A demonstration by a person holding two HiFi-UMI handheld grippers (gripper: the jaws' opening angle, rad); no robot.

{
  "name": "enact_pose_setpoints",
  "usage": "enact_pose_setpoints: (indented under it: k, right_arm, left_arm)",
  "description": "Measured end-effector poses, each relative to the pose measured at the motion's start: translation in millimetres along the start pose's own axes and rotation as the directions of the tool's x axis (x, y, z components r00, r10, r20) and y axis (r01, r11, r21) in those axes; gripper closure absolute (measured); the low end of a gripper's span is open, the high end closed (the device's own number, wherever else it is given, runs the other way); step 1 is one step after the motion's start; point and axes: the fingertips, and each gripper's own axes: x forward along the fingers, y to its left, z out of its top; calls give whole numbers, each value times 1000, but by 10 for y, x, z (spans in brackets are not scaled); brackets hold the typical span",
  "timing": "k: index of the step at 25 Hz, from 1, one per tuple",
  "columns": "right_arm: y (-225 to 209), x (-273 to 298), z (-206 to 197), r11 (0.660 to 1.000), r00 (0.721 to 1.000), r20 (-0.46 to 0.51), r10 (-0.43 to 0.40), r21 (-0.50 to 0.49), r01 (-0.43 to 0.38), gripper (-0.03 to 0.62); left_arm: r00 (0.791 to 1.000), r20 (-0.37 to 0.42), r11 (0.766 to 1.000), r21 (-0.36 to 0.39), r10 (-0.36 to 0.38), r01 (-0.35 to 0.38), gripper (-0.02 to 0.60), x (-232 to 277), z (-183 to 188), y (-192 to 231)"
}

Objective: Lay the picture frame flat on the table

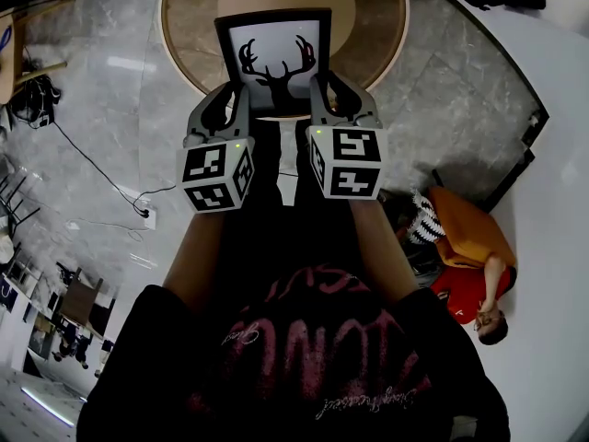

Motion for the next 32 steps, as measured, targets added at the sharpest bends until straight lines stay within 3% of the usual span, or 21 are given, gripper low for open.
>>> enact_pose_setpoints:
  k: [32]
  right_arm:
    - [-20,598,-875,998,987,-158,18,61,-9,513]
  left_arm:
    - [987,-158,999,-52,4,-12,509,478,-874,239]
